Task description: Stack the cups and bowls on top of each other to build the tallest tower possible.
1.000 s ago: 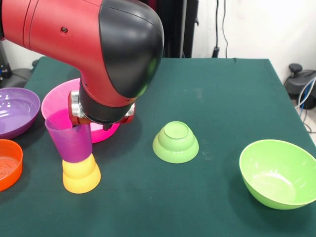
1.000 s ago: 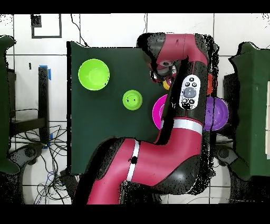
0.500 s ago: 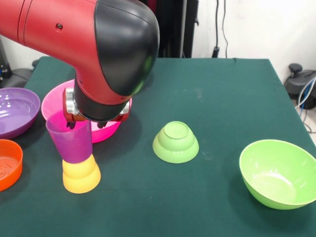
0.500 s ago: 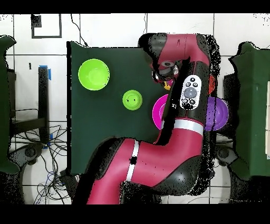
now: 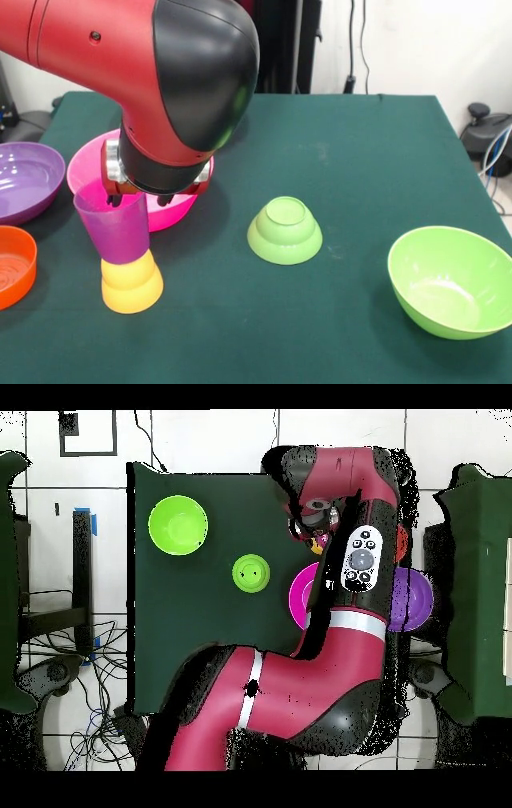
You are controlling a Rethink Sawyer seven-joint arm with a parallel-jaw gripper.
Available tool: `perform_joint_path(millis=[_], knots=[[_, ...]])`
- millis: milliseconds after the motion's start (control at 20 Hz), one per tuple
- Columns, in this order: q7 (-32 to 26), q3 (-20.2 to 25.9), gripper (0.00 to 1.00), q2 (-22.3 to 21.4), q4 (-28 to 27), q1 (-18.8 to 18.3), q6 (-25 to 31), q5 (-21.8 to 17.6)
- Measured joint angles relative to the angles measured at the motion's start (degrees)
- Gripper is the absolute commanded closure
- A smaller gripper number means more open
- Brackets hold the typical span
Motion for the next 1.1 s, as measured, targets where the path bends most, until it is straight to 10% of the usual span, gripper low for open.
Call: perform_joint_path(millis=[1100], knots=[[0.0, -2.6, 0.0, -6.0, -1.4, 1.6, 10.8, 4.4]])
